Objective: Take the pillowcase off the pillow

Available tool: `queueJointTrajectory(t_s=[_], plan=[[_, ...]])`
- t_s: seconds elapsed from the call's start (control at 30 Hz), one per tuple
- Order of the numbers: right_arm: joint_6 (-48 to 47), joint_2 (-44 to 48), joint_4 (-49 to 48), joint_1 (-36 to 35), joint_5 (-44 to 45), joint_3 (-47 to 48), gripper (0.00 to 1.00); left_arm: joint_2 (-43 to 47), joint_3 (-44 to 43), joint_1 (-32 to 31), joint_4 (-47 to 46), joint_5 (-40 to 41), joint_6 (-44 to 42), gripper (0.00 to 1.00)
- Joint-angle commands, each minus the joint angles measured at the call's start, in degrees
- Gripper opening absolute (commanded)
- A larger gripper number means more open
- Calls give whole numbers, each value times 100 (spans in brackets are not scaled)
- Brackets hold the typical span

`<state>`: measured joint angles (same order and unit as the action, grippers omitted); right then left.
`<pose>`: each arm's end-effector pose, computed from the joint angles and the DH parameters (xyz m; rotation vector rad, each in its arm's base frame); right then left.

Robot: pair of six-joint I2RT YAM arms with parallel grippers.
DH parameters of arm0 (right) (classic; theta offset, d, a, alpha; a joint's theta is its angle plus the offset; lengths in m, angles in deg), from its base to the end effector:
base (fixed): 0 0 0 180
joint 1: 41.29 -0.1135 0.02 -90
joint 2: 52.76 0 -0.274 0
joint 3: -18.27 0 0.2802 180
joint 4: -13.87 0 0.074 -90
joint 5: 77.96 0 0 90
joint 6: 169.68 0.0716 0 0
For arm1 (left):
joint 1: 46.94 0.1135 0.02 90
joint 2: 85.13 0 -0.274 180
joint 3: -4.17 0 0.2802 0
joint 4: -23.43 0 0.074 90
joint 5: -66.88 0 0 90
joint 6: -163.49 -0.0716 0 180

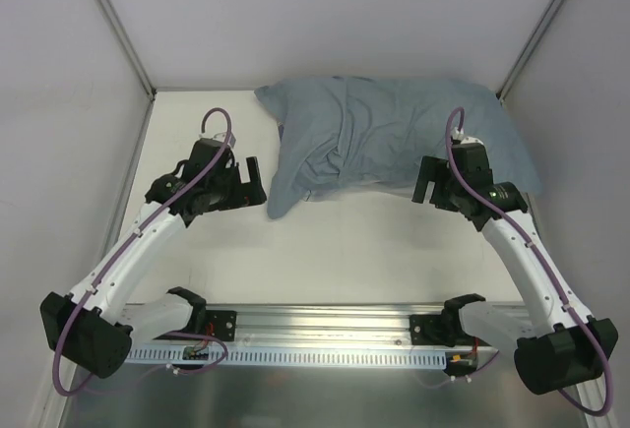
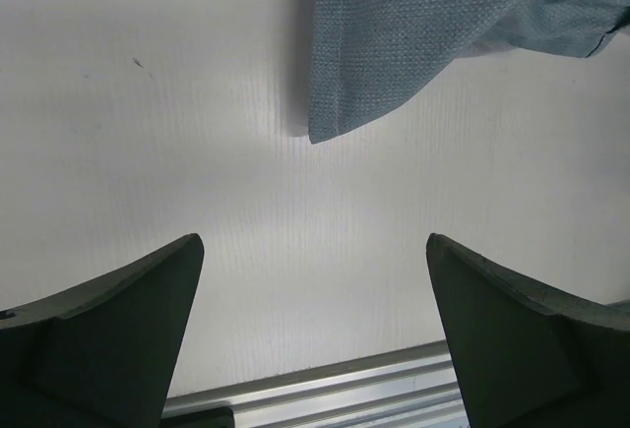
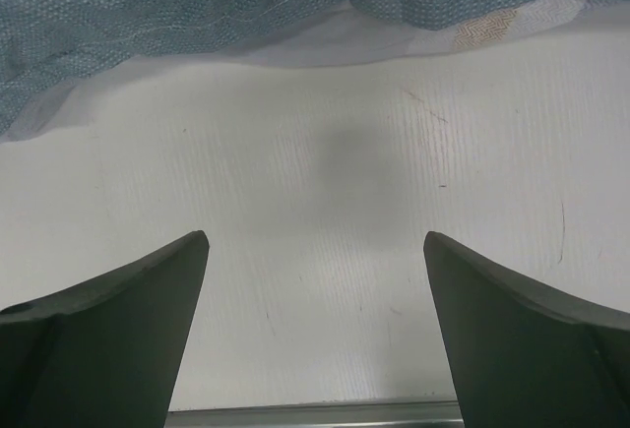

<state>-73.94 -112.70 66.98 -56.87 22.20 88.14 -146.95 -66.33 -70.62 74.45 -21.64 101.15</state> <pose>0.2578 0.0588 0.3001 -0.1095 2.3073 -0.0168 0.2528 -0.1088 0.2993 -0.0949 2.3457 -0.4218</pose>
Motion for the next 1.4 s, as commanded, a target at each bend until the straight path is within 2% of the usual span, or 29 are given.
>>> queueJointTrajectory(t_s=[0.0, 0.3, 0.4, 0.53, 0.7, 0.8, 0.93, 1.0, 1.1, 1.13, 1.17, 1.23, 1.33, 1.37], plan=[[-3, 140, -5, -42, 189, -71, 96, -49, -23, -40, -33, -86, 11, 99], [24, 132, -94, -42, 206, -195, 96, -470, -409, -40, 107, 11, 20, 99], [33, 141, -76, -51, 233, -204, 96, -795, -874, -145, 177, 28, -67, 99], [94, 272, 3, -60, 277, -212, 96, -1471, -2235, -645, 291, 405, -234, 99], [173, 518, 64, -86, 303, -352, 96, -3009, -4045, -1506, 634, 854, -533, 95], [191, 650, 108, -113, 286, -405, 96, -3923, -5467, -1744, 906, 1056, -682, 93], [200, 765, 214, -130, 303, -432, 96, -4820, -6411, -1807, 1004, 1170, -814, 89], [191, 809, 249, -139, 303, -423, 96, -5330, -6762, -1807, 1004, 1635, -972, 84], [200, 826, 293, -139, 268, -379, 96, -5946, -7097, -1807, 1013, 1681, -1228, 70], [217, 835, 310, -156, 259, -353, 96, -6042, -7107, -1807, 1013, 1663, -1228, 63], [235, 835, 319, -165, 268, -344, 96, -6122, -7090, -1807, 1030, 1689, -1219, 49], [261, 887, 328, -174, 268, -362, 96, -6088, -6985, -1789, 1039, 1829, -1167, 27], [279, 879, 267, -192, 215, -414, 96, -5843, -6774, -1737, 1030, 1988, -1070, 11], [279, 853, 258, -209, 189, -397, 96, -5780, -6660, -1649, 1030, 1980, -1009, 1]])
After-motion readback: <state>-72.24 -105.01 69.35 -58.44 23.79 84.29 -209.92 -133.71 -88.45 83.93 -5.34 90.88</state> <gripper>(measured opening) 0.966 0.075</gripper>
